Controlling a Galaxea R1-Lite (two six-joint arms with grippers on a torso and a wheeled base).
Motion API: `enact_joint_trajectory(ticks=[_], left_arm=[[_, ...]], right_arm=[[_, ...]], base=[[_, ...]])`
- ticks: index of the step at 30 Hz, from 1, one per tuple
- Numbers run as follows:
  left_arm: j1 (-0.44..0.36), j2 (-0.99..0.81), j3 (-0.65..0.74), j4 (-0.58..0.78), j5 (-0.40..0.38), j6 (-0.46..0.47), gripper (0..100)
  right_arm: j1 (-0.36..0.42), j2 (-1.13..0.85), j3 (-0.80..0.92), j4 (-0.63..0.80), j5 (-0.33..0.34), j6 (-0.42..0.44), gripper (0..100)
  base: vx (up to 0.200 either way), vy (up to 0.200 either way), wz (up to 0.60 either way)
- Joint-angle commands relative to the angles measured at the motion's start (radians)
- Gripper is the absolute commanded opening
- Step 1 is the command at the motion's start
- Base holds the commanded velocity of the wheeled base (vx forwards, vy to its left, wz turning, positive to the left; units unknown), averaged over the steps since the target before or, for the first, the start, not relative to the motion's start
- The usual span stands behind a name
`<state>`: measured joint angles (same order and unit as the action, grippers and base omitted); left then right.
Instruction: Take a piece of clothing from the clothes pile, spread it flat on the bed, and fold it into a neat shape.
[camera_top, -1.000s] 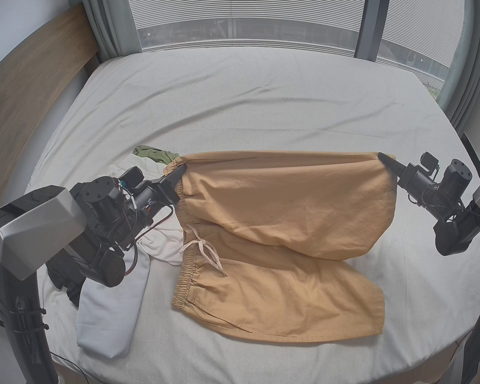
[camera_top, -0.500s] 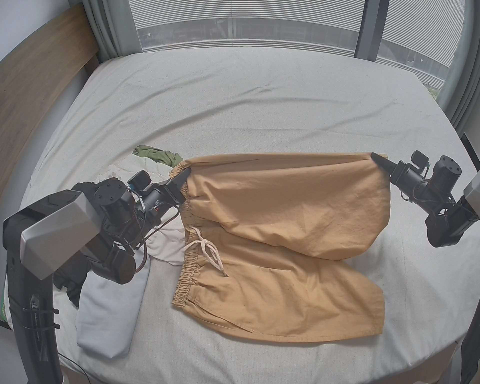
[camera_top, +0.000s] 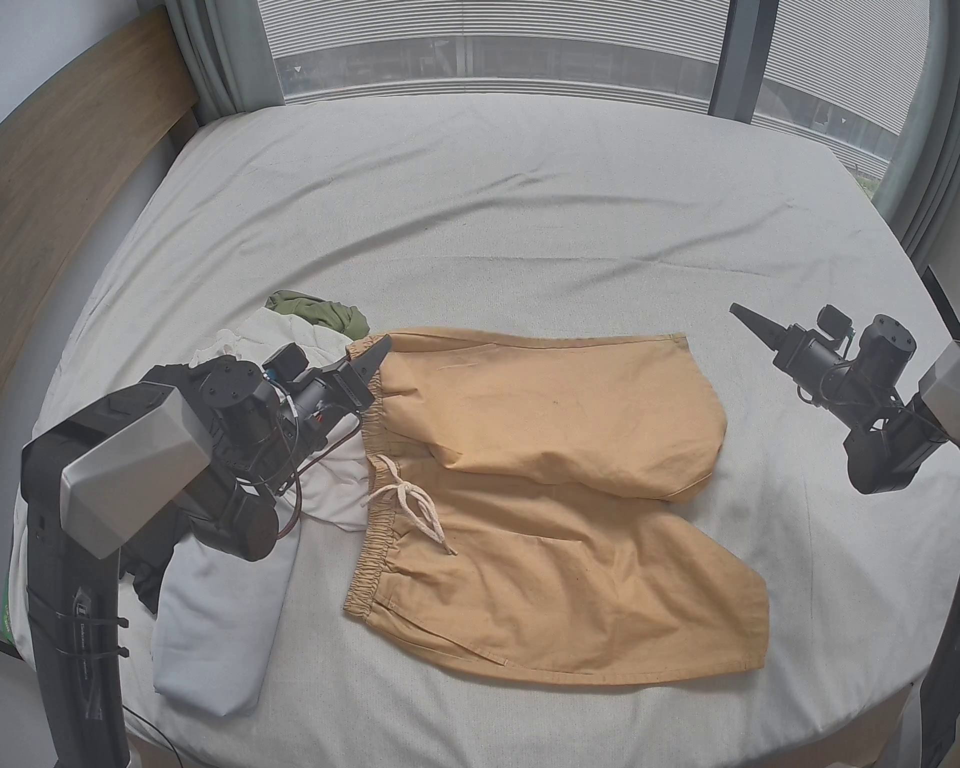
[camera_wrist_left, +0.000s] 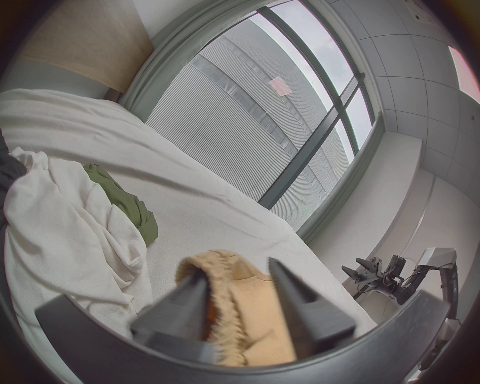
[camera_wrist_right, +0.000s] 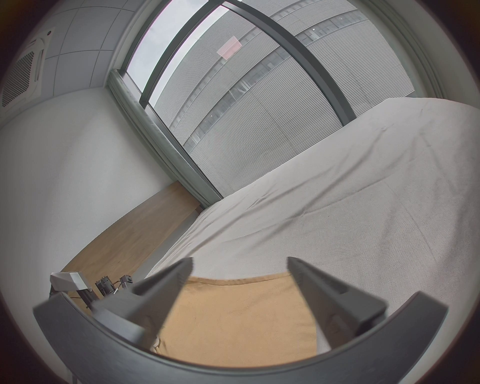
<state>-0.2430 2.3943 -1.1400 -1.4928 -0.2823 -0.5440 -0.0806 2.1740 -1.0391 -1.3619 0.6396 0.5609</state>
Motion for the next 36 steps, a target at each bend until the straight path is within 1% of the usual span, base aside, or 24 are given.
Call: enact_joint_trajectory(ticks=[1,5,8,9,11,14,18,20,21,23,25,31,33,34,36], left_arm=[[-0.006,0.006,-0.026,0.012,0.003,-0.017,100],[-0.010,0.005,-0.024,0.037,0.009,-0.017,100],[-0.007,0.003,-0.015,0.058,0.032,-0.017,100],[-0.002,-0.001,-0.006,0.072,0.052,-0.017,100],[0.001,-0.004,0.005,0.082,0.060,-0.017,100],[0.010,-0.038,0.063,0.097,0.060,-0.016,100],[0.008,-0.106,0.151,0.111,0.058,-0.014,100],[0.007,-0.125,0.177,0.111,0.057,-0.014,100],[0.005,-0.164,0.229,0.112,0.051,-0.014,100],[0.004,-0.201,0.272,0.121,0.049,-0.013,100],[0.007,-0.239,0.315,0.135,0.043,-0.013,100],[0.016,-0.333,0.453,0.146,-0.009,-0.010,100],[0.016,-0.360,0.516,0.135,-0.043,-0.007,100],[0.016,-0.383,0.554,0.131,-0.072,-0.004,100],[0.014,-0.400,0.585,0.123,-0.103,-0.004,100]], right_arm=[[-0.001,0.021,0.008,-0.008,0.000,0.001,100],[-0.005,0.015,0.051,-0.011,0.000,-0.001,100],[-0.018,0.016,0.087,-0.013,-0.001,-0.006,100],[-0.024,0.020,0.113,-0.020,-0.001,-0.007,100],[-0.027,0.023,0.136,-0.039,-0.001,-0.007,100],[-0.033,0.032,0.202,-0.114,0.000,-0.007,100],[-0.033,0.033,0.280,-0.169,0.000,-0.004,100],[-0.033,0.035,0.297,-0.177,0.000,-0.004,100],[-0.033,0.039,0.323,-0.177,0.000,-0.002,100],[-0.033,0.050,0.335,-0.178,0.000,-0.001,100],[-0.033,0.070,0.338,-0.178,0.000,0.002,100],[-0.025,0.113,0.349,-0.178,0.000,0.004,100],[-0.021,0.135,0.347,-0.180,0.000,0.004,100],[-0.021,0.145,0.347,-0.180,0.000,0.002,100],[-0.019,0.155,0.346,-0.180,0.000,0.002,100]], base=[[0.000,0.000,0.00],[0.000,0.000,0.00],[0.000,0.000,0.00],[0.000,0.000,0.00],[0.000,0.000,0.00],[0.000,0.000,0.00],[0.000,0.000,0.00],[0.000,0.000,0.00],[0.000,0.000,0.00],[0.000,0.000,0.00],[0.000,0.000,0.00],[0.000,0.000,0.00],[0.000,0.000,0.00],[0.000,0.000,0.00],[0.000,0.000,0.00]])
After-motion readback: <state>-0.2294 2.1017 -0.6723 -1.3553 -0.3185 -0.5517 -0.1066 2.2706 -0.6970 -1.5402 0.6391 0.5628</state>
